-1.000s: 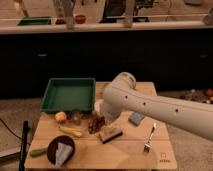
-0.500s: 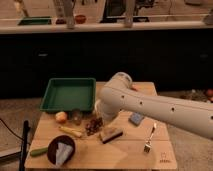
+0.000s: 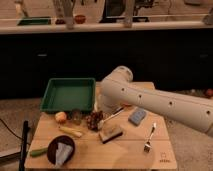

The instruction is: Place grapes in paper cup

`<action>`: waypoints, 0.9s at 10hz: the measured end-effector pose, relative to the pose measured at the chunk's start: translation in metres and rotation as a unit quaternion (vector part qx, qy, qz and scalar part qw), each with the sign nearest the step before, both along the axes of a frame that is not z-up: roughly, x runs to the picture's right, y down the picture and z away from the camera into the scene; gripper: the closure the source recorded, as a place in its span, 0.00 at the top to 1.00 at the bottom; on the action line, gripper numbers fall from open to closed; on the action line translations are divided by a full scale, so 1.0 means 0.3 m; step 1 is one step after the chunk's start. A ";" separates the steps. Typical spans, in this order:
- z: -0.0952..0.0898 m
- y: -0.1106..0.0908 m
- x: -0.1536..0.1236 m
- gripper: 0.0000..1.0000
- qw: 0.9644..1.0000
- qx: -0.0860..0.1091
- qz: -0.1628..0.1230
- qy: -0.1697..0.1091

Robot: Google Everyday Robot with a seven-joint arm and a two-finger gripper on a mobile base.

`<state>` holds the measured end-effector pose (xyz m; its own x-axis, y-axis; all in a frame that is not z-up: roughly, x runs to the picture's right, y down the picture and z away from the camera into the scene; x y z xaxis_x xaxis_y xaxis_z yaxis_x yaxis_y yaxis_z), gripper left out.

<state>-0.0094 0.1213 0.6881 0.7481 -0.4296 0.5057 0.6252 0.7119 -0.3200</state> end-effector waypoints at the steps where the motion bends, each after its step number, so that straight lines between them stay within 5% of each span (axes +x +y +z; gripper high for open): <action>1: 0.012 -0.027 -0.007 0.04 1.000 0.002 -0.007 -0.009; 9: 0.138 -0.155 -0.041 0.04 0.997 0.000 -0.032 -0.075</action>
